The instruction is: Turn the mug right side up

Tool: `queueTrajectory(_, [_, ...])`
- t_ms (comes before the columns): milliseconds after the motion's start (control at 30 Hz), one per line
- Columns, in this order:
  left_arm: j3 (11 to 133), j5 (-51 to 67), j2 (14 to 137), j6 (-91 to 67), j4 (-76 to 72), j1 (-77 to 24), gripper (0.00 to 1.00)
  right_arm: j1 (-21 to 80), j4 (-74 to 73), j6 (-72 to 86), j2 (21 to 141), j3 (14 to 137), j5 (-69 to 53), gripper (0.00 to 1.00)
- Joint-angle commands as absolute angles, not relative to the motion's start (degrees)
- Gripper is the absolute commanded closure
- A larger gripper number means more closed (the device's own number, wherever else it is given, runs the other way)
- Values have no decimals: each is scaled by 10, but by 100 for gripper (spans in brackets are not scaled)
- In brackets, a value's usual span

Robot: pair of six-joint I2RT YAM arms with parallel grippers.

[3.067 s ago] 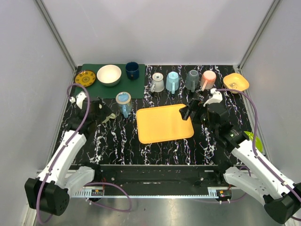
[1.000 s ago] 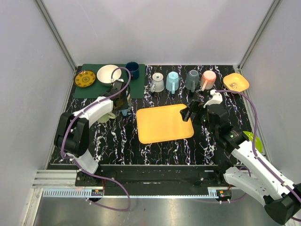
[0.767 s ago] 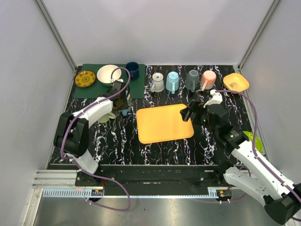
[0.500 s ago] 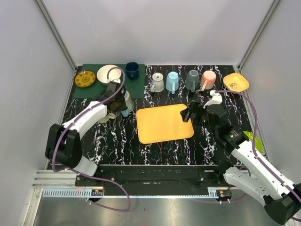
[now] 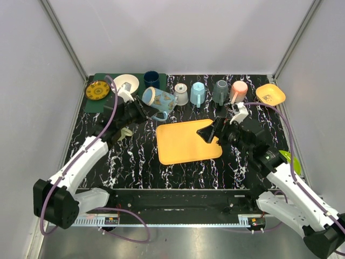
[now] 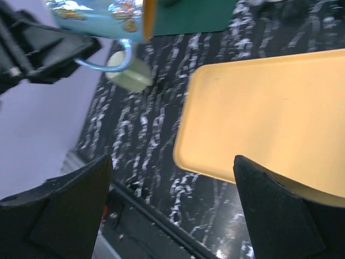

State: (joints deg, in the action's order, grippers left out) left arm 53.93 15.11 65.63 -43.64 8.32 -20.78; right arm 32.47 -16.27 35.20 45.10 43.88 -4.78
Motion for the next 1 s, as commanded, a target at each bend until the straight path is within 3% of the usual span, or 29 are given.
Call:
queueTrajectory(0, [506,279,623,-575,-175,-222,100,323,-68,398,459,450,-218,0])
queueTrajectory(267, [429,299,618,-696,-400,-273,100,323,192,509,468,383,-358,1])
queueTrajectory(467, [409,273,619,-736,-490,-308,100,323,244,538,512,387,-370,2])
queueTrajectory(967, [411,253,607,-743,-501,-353,100,321,258,507,584,458,-347,10])
